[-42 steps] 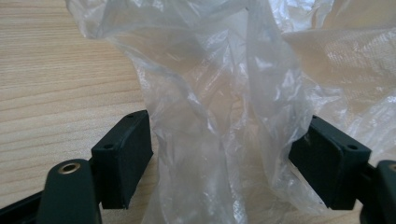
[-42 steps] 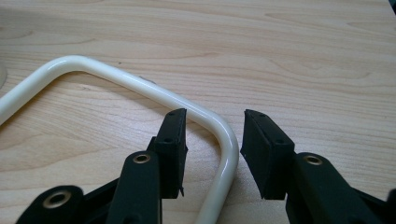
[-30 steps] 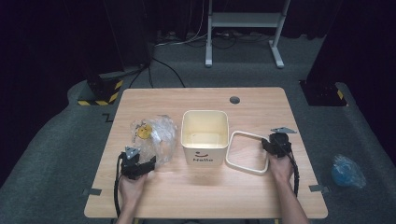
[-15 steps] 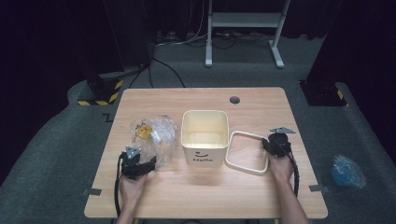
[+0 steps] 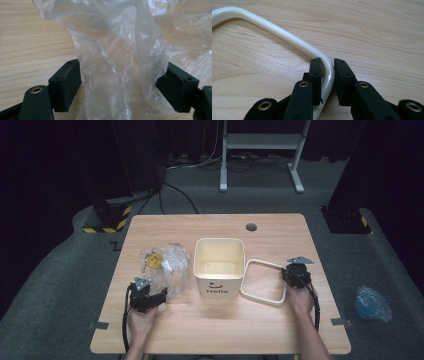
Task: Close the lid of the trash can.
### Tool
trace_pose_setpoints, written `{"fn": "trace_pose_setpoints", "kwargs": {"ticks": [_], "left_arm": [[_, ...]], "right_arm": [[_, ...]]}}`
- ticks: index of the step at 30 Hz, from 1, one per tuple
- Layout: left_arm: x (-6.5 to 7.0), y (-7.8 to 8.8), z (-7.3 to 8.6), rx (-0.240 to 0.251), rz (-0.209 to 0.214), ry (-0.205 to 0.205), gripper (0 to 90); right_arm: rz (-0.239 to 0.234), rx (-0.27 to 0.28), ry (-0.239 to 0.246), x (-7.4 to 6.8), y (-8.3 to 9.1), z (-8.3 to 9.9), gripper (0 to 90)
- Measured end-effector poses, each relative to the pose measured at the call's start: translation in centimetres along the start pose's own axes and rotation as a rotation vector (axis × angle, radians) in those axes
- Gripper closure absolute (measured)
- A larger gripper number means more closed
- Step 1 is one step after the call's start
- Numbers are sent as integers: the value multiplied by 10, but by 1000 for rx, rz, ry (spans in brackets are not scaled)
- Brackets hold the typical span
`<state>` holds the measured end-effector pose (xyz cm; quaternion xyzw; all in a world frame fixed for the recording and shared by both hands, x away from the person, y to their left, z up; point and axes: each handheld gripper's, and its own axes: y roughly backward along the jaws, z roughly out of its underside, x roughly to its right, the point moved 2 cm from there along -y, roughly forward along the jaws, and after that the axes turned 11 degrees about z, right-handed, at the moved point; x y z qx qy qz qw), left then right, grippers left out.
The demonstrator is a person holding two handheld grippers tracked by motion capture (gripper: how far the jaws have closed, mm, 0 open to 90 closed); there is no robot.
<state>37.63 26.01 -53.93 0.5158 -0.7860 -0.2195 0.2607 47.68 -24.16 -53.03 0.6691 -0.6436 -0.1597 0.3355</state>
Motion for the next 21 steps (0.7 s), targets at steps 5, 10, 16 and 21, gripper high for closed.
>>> {"fn": "trace_pose_setpoints", "kwargs": {"ticks": [5, 10, 16, 21], "left_arm": [[0, 0, 0, 0, 1, -1, 229], [0, 0, 0, 0, 0, -1, 229], [0, 0, 0, 0, 0, -1, 229], [0, 0, 0, 0, 2, -1, 229]], "right_arm": [[5, 4, 4, 0, 0, 0, 777], [-5, 0, -7, 2, 1, 0, 780], [-12, -5, -25, 5, 4, 1, 784], [-15, -7, -24, 8, 8, 0, 785]]}}
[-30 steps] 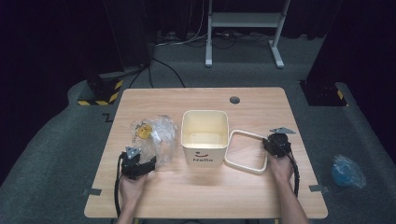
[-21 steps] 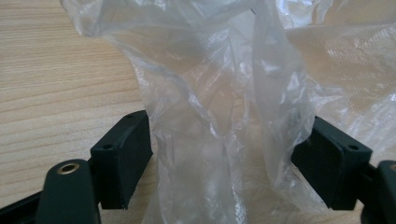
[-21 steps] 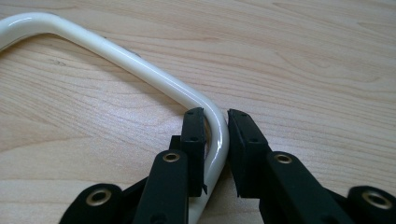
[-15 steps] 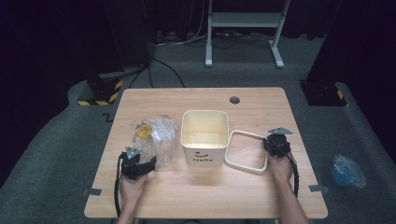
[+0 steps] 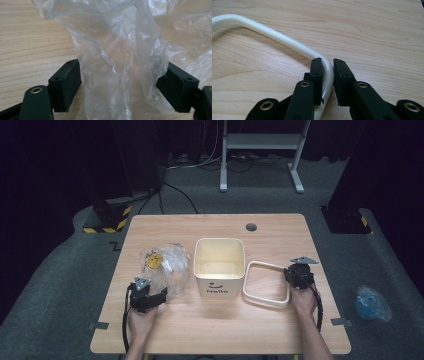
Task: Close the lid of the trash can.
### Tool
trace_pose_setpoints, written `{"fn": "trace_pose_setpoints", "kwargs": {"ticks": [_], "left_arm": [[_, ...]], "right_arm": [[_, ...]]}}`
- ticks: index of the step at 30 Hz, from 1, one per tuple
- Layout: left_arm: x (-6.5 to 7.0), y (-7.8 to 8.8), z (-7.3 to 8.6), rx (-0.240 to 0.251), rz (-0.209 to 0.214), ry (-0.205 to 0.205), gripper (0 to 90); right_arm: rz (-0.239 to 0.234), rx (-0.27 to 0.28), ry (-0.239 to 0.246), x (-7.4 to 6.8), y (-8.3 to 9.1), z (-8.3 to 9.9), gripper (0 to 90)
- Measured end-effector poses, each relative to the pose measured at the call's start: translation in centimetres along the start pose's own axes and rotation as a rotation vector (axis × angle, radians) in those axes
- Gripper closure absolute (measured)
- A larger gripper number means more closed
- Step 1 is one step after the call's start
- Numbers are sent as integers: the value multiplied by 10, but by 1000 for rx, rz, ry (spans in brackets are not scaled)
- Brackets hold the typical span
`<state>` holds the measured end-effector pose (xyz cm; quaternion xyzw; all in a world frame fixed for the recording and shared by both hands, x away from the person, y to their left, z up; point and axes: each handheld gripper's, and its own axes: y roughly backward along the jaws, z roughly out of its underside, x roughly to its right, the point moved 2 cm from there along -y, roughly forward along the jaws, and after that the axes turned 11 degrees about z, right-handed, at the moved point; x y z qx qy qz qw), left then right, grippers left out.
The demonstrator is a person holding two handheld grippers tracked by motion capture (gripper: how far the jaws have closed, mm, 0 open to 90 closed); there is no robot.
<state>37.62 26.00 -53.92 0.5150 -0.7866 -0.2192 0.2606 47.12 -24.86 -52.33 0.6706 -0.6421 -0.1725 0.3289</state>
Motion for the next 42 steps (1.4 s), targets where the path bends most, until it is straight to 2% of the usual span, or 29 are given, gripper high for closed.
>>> {"fn": "trace_pose_setpoints", "kwargs": {"ticks": [17, 23, 42], "left_arm": [[0, 0, 0, 4, 5, 5, 227], [0, 0, 0, 3, 5, 3, 227], [0, 0, 0, 6, 4, 5, 227]], "right_arm": [[-1, -6, 1, 12, 17, 2, 787], [-7, -9, -19, 18, 24, 4, 787], [-14, 35, -19, 27, 49, -6, 788]]}}
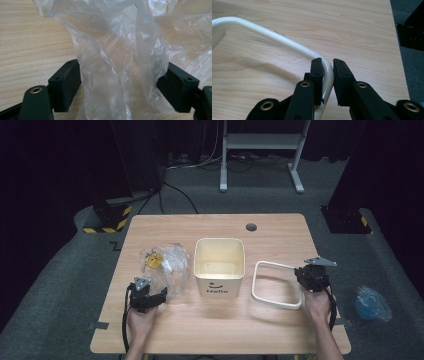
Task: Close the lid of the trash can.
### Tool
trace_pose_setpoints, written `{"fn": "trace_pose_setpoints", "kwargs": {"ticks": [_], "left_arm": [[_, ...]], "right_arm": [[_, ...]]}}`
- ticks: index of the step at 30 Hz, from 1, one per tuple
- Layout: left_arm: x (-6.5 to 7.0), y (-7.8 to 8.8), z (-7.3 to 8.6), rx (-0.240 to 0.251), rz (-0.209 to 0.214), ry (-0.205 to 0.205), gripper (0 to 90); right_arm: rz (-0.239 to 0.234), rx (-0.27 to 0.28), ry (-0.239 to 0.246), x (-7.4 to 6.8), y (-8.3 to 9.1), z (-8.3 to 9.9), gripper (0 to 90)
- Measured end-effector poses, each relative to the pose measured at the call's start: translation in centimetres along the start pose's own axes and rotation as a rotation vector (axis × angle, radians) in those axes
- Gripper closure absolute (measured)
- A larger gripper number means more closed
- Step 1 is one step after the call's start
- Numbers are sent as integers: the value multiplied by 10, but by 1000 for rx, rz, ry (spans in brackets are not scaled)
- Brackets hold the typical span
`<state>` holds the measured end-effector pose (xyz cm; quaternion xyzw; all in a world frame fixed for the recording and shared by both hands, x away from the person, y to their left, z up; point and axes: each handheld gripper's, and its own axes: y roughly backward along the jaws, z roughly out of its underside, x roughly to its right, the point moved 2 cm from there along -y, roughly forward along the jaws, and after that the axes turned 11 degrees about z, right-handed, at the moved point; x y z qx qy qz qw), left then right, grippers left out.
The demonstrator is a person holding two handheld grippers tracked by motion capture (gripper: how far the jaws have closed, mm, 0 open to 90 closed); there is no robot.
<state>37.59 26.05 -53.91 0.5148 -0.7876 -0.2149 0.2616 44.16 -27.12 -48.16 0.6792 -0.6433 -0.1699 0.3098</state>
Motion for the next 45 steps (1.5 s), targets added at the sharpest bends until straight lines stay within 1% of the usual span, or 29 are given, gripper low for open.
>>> {"fn": "trace_pose_setpoints", "kwargs": {"ticks": [4, 10, 21, 28, 31, 39, 45], "left_arm": [[1, 0, 0, -3, -5, -7, 228], [0, 0, 0, 0, -5, -3, 227], [0, 0, 0, -3, -4, -1, 230], [0, -1, 0, -11, -2, -6, 232], [1, -1, 0, -14, -1, -8, 233], [1, -2, 0, -25, -3, -15, 234], [1, -3, 0, -29, -2, -13, 235]], "right_arm": [[-2, 15, 4, 1, 6, -5, 788], [-6, 33, 12, 1, 16, -15, 788], [-33, 59, 10, 0, 30, -32, 788], [-60, 91, 9, 0, 46, -48, 789], [-62, 101, 24, -2, 52, -55, 789], [-76, 108, 39, -8, 58, -66, 789], [-91, 111, 36, -11, 59, -72, 789]]}}
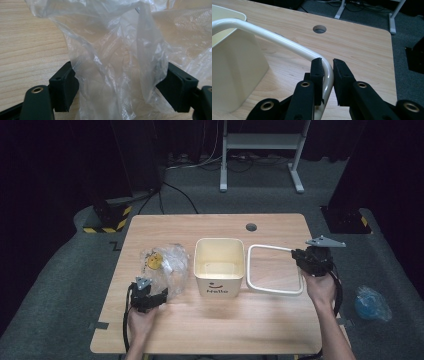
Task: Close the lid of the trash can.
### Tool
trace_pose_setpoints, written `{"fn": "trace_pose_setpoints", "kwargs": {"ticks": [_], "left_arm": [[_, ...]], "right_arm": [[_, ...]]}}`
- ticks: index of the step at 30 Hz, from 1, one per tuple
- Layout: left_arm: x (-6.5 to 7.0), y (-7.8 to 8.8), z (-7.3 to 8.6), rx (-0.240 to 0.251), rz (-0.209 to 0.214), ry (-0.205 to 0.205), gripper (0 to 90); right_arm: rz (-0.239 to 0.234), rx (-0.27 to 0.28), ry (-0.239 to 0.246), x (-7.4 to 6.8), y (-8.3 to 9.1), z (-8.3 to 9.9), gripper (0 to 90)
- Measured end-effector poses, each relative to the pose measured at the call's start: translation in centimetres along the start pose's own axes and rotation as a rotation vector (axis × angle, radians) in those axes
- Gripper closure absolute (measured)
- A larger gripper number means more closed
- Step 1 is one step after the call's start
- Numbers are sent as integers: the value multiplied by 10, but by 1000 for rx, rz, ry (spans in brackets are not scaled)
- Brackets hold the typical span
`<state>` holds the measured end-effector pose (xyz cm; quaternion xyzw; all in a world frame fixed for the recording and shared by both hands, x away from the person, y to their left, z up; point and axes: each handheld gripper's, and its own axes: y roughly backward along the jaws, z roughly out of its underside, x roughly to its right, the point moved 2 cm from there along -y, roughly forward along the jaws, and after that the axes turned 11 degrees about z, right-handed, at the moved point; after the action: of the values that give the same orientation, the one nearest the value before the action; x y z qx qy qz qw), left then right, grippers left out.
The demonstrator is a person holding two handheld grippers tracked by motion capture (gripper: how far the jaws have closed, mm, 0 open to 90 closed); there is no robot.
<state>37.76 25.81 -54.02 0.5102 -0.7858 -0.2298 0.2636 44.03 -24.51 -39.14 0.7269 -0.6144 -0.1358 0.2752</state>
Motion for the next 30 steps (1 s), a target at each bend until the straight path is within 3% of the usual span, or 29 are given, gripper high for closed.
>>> {"fn": "trace_pose_setpoints", "kwargs": {"ticks": [30], "left_arm": [[0, 1, 0, 4, -1, -1, 231]], "right_arm": [[-23, 4, 21, -23, -4, -24, 790]]}}
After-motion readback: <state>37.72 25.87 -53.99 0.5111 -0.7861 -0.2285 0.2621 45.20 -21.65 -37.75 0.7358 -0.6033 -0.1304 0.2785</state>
